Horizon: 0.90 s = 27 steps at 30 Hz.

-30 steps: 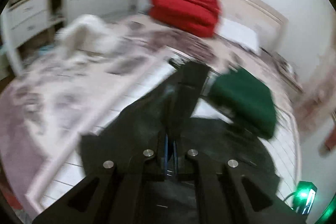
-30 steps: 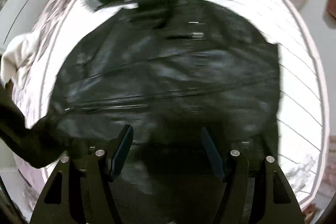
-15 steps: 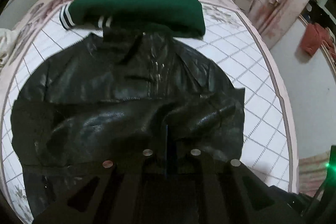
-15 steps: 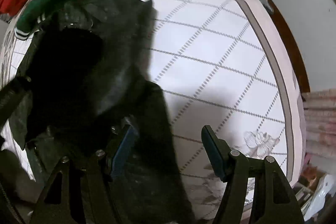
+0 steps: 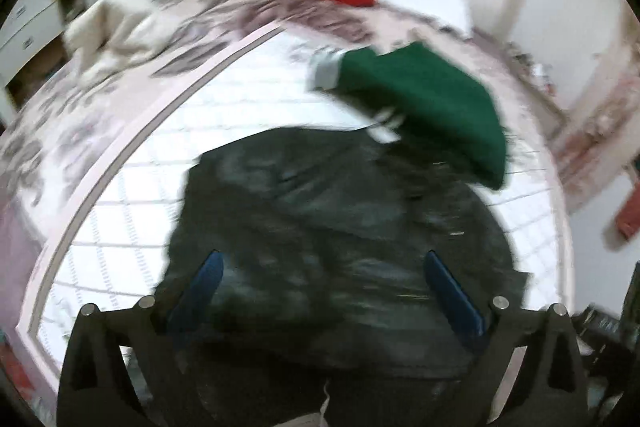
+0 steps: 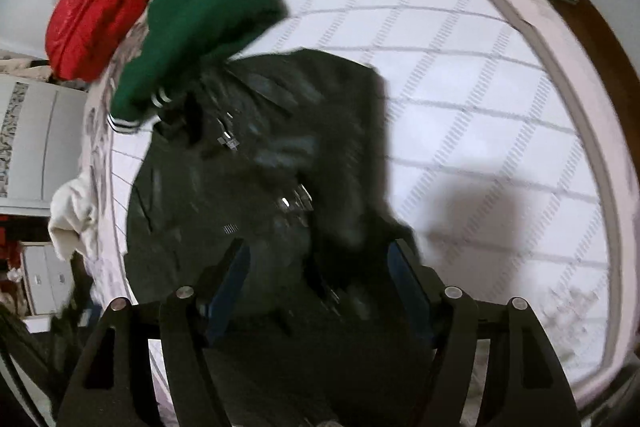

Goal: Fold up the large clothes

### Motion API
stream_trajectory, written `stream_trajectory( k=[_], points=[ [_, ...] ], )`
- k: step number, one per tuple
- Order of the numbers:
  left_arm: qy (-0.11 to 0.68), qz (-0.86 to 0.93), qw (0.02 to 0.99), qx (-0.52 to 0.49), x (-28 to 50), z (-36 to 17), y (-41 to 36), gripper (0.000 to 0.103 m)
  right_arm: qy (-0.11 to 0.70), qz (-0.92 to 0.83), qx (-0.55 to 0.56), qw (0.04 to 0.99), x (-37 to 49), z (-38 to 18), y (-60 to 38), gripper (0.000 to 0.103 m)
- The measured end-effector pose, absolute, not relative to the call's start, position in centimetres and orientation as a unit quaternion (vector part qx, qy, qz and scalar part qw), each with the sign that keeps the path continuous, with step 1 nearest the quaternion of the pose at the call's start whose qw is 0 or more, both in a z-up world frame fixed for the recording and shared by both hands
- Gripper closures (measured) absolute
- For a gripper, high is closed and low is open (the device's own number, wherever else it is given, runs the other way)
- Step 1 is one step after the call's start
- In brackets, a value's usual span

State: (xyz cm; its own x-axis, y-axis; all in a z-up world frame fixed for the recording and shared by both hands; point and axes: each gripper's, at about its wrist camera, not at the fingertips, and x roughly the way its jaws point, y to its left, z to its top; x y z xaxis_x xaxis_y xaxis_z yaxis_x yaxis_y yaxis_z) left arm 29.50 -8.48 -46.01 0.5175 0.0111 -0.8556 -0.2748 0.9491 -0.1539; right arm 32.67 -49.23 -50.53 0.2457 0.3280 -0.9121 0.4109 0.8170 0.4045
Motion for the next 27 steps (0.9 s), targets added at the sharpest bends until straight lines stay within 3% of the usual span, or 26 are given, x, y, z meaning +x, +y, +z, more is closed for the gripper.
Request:
stream_trajectory(
  k=[6,7,8,10,13,19,24,27],
  points=[
    [0.573,0.188,0.794,-0.076,29.3,-51.0,-4.9,0.000,0.687,0.021,0.245,0.684,36.9,-56.5,-44.0,0.030],
    [0.578,0.199,0.787,-0.078,29.0,-51.5,-4.2,0.000,0.696,0.027,0.219,0.684,37.2,-57.2,-43.0,0.036],
    [0.580,0.209,0.783,-0.079,28.6,-51.6,-3.6,0.000,0.698,0.027,0.192,0.689,37.3,-57.4,-42.1,0.055],
    [0.580,0.225,0.779,-0.071,28.5,-51.7,-2.9,0.000,0.688,0.012,0.123,0.716,37.2,-56.7,-40.7,0.077],
    [0.578,0.240,0.777,-0.061,28.6,-51.6,-2.3,0.000,0.654,-0.009,0.113,0.748,36.1,-54.0,-40.8,0.093],
    [0.577,0.241,0.776,-0.075,31.9,-52.0,-1.5,0.000,0.574,-0.076,0.123,0.806,36.1,-48.2,-44.9,0.096],
    [0.625,0.234,0.744,-0.040,35.4,-58.2,-1.5,0.000,0.664,-0.087,0.163,0.724,37.9,-55.5,-47.9,0.091],
    [0.613,0.222,0.757,-0.036,35.3,-57.4,-1.4,0.000,0.667,-0.061,0.266,0.693,36.5,-56.3,-50.8,0.086]
  ],
)
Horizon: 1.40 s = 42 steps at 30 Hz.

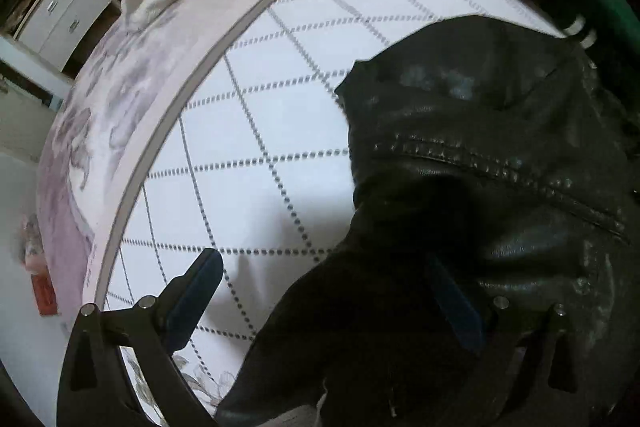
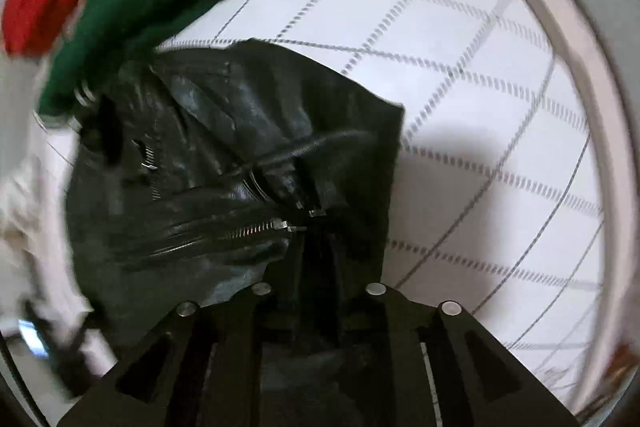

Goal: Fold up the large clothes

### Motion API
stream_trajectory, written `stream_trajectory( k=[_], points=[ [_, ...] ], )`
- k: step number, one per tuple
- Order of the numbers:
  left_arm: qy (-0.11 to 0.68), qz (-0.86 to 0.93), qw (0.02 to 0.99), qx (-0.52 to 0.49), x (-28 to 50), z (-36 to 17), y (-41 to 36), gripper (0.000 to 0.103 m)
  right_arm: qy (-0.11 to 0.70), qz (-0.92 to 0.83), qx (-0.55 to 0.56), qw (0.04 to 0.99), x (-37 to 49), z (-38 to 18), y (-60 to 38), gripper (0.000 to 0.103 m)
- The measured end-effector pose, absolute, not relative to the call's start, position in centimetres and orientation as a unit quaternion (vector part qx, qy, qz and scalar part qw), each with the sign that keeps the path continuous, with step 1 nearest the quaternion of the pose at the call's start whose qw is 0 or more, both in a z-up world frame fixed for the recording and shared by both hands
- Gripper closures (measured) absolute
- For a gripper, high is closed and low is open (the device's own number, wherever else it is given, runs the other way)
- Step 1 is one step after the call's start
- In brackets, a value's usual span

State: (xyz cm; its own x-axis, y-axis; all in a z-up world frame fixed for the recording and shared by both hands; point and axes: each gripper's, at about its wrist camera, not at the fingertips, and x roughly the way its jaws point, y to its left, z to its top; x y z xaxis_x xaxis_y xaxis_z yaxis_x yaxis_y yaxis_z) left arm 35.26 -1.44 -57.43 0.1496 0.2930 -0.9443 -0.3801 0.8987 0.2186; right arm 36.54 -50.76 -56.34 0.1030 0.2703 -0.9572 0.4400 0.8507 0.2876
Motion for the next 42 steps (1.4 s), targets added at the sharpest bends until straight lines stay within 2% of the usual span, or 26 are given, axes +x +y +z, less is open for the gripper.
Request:
stream_trajectory(
  k=[1,2,3,4,7,9,11,12,13,20,24,25,26,27,28,29,32,34,35,36,42],
  points=[
    [0.613,0.220,0.758,-0.035,35.0,-57.2,-1.4,0.000,0.655,-0.054,0.288,0.697,35.6,-55.8,-51.4,0.068],
    [0.612,0.219,0.759,-0.041,34.6,-56.9,-1.3,0.000,0.647,-0.051,0.298,0.700,34.5,-55.4,-52.1,0.037],
    [0.612,0.216,0.759,-0.049,34.1,-56.6,-1.1,0.000,0.639,-0.050,0.307,0.704,32.9,-55.0,-52.6,0.025],
    [0.614,0.214,0.758,-0.053,33.5,-56.4,-1.1,0.000,0.636,-0.047,0.314,0.703,31.6,-55.1,-52.9,0.019],
    [0.613,0.202,0.763,-0.047,31.9,-55.5,-1.5,0.000,0.688,-0.022,0.323,0.649,27.0,-58.4,-51.8,0.020],
    [0.611,0.193,0.767,-0.032,31.0,-55.0,-1.9,0.000,0.706,-0.016,0.318,0.633,24.9,-60.4,-50.5,0.039],
    [0.616,0.179,0.767,-0.018,29.8,-54.7,-1.9,0.000,0.699,-0.035,0.287,0.654,23.1,-60.5,-49.0,0.087],
    [0.618,0.172,0.767,-0.010,29.0,-54.6,-1.8,0.000,0.695,-0.035,0.298,0.653,22.4,-60.4,-48.3,0.094],
    [0.620,0.168,0.766,-0.002,28.3,-54.3,-1.7,0.000,0.691,-0.035,0.327,0.644,21.7,-60.4,-47.5,0.096],
    [0.619,0.149,0.769,0.057,23.8,-51.8,1.7,0.000,0.689,-0.001,0.405,0.601,17.8,-59.9,-37.5,0.097],
    [0.622,0.136,0.766,0.092,22.8,-52.1,1.7,0.000,0.754,0.036,0.360,0.549,14.8,-60.7,-31.7,0.096],
    [0.622,0.127,0.766,0.098,22.6,-52.3,1.3,0.000,0.773,0.022,0.321,0.546,13.8,-60.6,-31.3,0.090],
    [0.622,0.118,0.766,0.110,22.3,-52.6,0.6,0.000,0.771,0.013,0.319,0.551,13.1,-60.1,-31.5,0.076],
    [0.622,0.110,0.766,0.124,22.0,-53.2,-0.1,0.000,0.763,0.002,0.326,0.559,12.5,-59.5,-32.0,0.067],
    [0.622,0.101,0.765,0.133,21.7,-53.9,-0.7,0.000,0.750,-0.016,0.335,0.570,11.8,-58.6,-33.0,0.050],
    [0.623,0.093,0.763,0.142,21.3,-54.6,-1.3,0.000,0.739,-0.027,0.345,0.578,11.3,-58.4,-33.7,0.043],
    [0.628,0.082,0.754,0.175,20.3,-57.1,-2.7,0.000,0.712,-0.042,0.364,0.598,12.0,-59.2,-34.5,0.043],
    [0.626,0.082,0.752,0.188,20.0,-58.3,-3.1,0.000,0.708,-0.045,0.333,0.621,13.3,-60.2,-34.1,0.044],
    [0.622,0.082,0.755,0.189,19.9,-58.3,-3.1,0.000,0.712,-0.051,0.311,0.628,14.4,-60.0,-33.7,0.060],
    [0.621,0.082,0.757,0.186,19.8,-58.3,-3.1,0.000,0.717,-0.067,0.282,0.634,14.6,-60.2,-33.0,0.065],
    [0.622,0.081,0.758,0.179,19.6,-58.2,-3.3,0.000,0.734,-0.116,0.231,0.628,14.2,-59.5,-32.6,0.064]
  ],
)
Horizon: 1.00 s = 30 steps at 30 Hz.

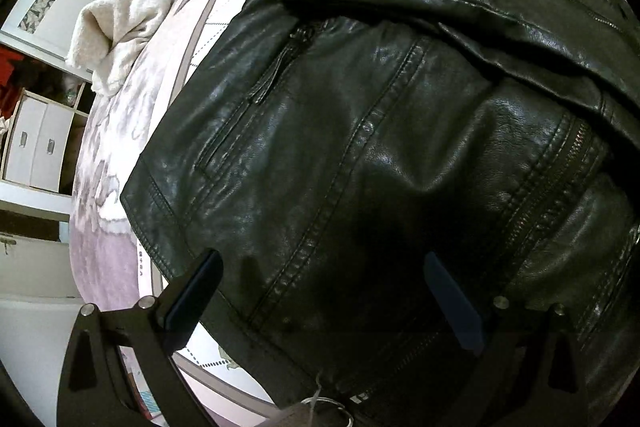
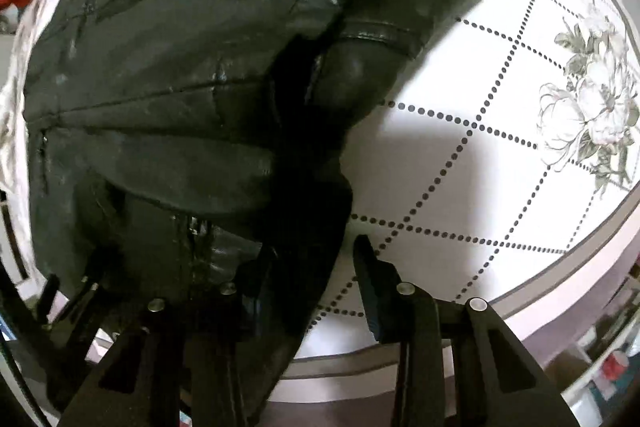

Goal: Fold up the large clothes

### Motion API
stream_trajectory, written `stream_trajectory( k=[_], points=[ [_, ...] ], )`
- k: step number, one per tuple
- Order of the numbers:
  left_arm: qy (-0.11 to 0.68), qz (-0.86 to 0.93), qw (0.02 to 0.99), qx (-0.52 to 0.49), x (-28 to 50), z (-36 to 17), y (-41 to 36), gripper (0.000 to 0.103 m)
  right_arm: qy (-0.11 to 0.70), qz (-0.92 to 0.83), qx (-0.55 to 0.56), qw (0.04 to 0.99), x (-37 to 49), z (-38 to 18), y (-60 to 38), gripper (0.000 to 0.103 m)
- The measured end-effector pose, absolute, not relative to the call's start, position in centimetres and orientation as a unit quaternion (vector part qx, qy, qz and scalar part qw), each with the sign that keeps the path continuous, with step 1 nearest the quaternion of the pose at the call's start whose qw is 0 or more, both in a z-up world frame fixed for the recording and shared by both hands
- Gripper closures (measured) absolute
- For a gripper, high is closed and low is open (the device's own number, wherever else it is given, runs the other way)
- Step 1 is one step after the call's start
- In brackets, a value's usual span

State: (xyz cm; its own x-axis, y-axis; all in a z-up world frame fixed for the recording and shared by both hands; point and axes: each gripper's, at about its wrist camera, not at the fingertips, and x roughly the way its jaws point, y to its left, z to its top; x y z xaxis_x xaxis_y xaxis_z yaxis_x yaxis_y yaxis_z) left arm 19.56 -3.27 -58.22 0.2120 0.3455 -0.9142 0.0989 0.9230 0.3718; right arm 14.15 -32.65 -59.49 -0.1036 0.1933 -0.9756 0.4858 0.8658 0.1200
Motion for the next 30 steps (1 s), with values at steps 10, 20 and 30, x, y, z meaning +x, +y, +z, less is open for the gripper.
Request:
stream_trajectory(
  k=[10,20,30],
  points=[
    [0.631,0.090,0.756,0.149,19.9,-58.5,-2.2,0.000,0.735,-0.143,0.211,0.628,16.8,-54.3,-31.7,0.053],
    [0.635,0.091,0.755,0.137,20.0,-58.6,-1.8,0.000,0.731,-0.118,0.229,0.632,18.2,-56.7,-34.1,0.052],
    [0.636,0.078,0.755,0.139,20.3,-58.9,-1.5,0.000,0.721,-0.147,0.230,0.637,20.1,-58.9,-32.7,0.075]
  ],
)
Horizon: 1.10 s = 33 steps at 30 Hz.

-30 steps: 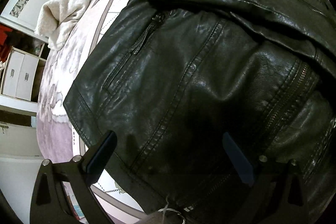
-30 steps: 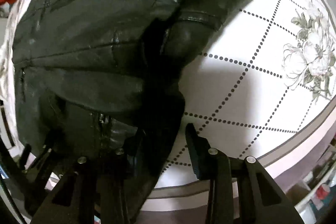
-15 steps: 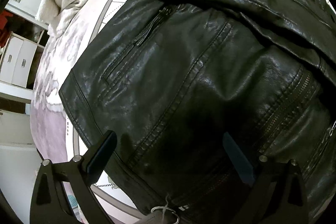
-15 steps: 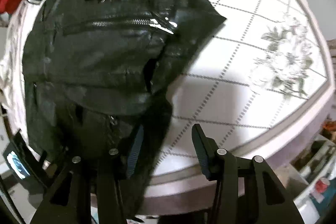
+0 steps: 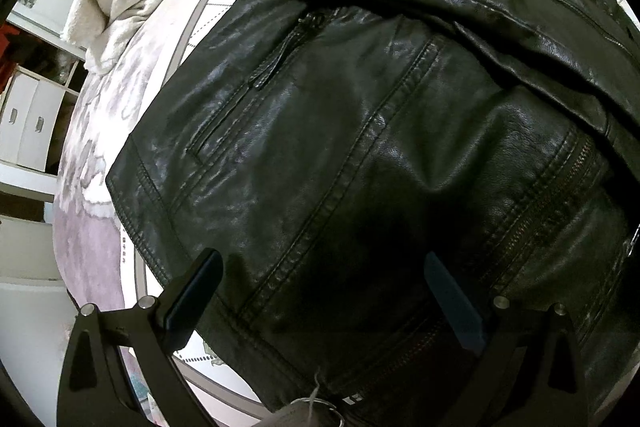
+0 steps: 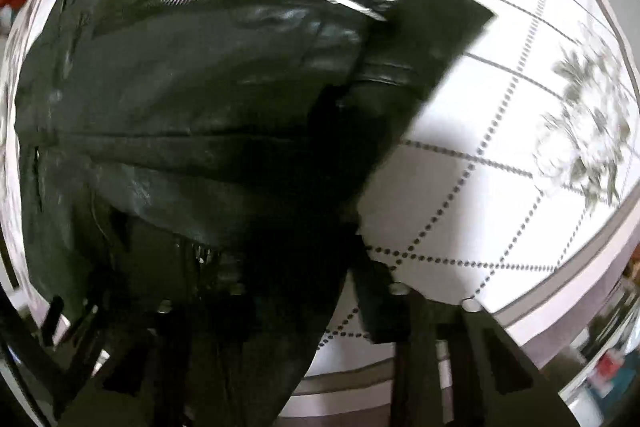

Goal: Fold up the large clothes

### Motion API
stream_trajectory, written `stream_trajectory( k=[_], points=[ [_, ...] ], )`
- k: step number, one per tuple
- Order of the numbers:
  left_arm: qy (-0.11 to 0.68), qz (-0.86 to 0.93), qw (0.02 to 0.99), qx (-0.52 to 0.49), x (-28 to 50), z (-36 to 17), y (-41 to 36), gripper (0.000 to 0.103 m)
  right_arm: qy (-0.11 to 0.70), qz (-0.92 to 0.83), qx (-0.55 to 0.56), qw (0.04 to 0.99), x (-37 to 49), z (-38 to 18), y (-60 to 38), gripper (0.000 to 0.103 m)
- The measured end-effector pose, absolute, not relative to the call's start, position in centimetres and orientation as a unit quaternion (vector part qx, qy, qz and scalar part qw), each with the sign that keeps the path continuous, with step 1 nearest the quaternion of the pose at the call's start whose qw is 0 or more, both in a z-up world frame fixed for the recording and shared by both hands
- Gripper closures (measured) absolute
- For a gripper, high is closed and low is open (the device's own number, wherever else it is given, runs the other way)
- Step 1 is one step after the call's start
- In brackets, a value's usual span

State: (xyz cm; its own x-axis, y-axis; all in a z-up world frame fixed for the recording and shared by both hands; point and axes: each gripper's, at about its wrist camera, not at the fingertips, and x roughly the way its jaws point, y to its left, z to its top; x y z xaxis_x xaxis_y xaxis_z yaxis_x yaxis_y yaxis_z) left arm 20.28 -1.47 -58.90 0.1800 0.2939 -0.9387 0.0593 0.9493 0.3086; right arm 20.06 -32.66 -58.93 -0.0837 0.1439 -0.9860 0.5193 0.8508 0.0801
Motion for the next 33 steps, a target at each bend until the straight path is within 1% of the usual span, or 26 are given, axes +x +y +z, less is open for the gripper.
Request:
stream_trajectory(
  k=[3,6,8,9,10,11,12,13,14,18,19,20,21,22,23,24,25,26,27,29,30,31,33],
  points=[
    [0.638,0.073,0.754,0.141,20.5,-59.0,-1.5,0.000,0.724,-0.161,0.241,0.625,19.7,-59.2,-34.4,0.075],
    [0.640,0.072,0.753,0.138,20.6,-59.0,-1.3,0.000,0.746,-0.146,0.216,0.613,21.0,-59.2,-34.3,0.073],
    [0.642,0.073,0.752,0.132,20.6,-59.0,-1.2,0.000,0.756,-0.131,0.249,0.591,21.5,-58.3,-35.5,0.066],
    [0.643,0.074,0.752,0.129,20.6,-59.0,-1.1,0.000,0.752,-0.130,0.271,0.587,21.2,-57.5,-36.6,0.065],
    [0.643,0.075,0.751,0.127,20.7,-59.0,-1.1,0.000,0.741,-0.132,0.294,0.589,20.7,-56.4,-37.8,0.061],
    [0.644,0.075,0.751,0.125,20.7,-59.1,-1.1,0.000,0.726,-0.138,0.312,0.597,20.2,-55.2,-39.2,0.054],
    [0.644,0.075,0.751,0.124,20.7,-59.1,-1.1,0.000,0.711,-0.145,0.327,0.606,19.8,-54.3,-40.3,0.049],
    [0.643,0.074,0.752,0.124,20.7,-59.1,-0.9,0.000,0.692,-0.154,0.343,0.616,19.6,-53.5,-41.7,0.039],
    [0.643,0.074,0.752,0.125,20.7,-59.1,-0.9,0.000,0.670,-0.161,0.361,0.628,19.7,-53.1,-43.0,0.037],
    [0.641,0.071,0.753,0.133,20.7,-59.1,-1.0,0.000,0.640,-0.137,0.401,0.641,22.9,-54.7,-44.8,0.037],
    [0.641,0.070,0.753,0.135,20.7,-59.1,-1.0,0.000,0.644,-0.136,0.397,0.639,24.1,-55.3,-44.3,0.037],
    [0.641,0.069,0.752,0.137,20.7,-59.2,-1.1,0.000,0.648,-0.128,0.396,0.637,25.3,-56.0,-43.7,0.047],
    [0.640,0.069,0.752,0.139,20.8,-59.2,-1.1,0.000,0.652,-0.126,0.393,0.636,26.2,-56.4,-42.5,0.052],
    [0.640,0.068,0.752,0.141,20.8,-59.1,-1.2,0.000,0.663,-0.127,0.381,0.631,27.1,-56.9,-42.1,0.055],
    [0.639,0.067,0.752,0.144,20.8,-59.2,-1.3,0.000,0.666,-0.129,0.369,0.636,26.4,-58.1,-39.1,0.070],
    [0.638,0.067,0.753,0.147,20.7,-59.2,-1.5,0.000,0.664,-0.135,0.354,0.644,25.3,-57.9,-38.9,0.077],
    [0.638,0.067,0.753,0.148,20.7,-59.2,-1.7,0.000,0.663,-0.143,0.341,0.651,25.2,-57.5,-38.8,0.087],
    [0.637,0.067,0.753,0.150,20.6,-59.1,-1.8,0.000,0.660,-0.149,0.333,0.656,24.9,-57.3,-38.0,0.093],
    [0.636,0.066,0.754,0.152,20.6,-59.1,-1.9,0.000,0.656,-0.158,0.321,0.664,24.7,-56.6,-37.8,0.096],
    [0.637,0.067,0.753,0.151,20.6,-59.2,-2.0,0.000,0.662,-0.173,0.290,0.669,24.3,-56.0,-37.6,0.097],
    [0.637,0.068,0.752,0.151,20.6,-59.1,-2.0,0.000,0.677,-0.173,0.287,0.655,24.3,-56.9,-37.7,0.097],
    [0.639,0.069,0.751,0.152,20.6,-59.0,-2.1,0.000,0.691,-0.169,0.313,0.629,24.2,-58.1,-38.2,0.096],
    [0.642,0.072,0.747,0.157,20.8,-58.5,-2.3,0.000,0.688,-0.164,0.345,0.617,24.6,-57.9,-39.4,0.094]
  ],
)
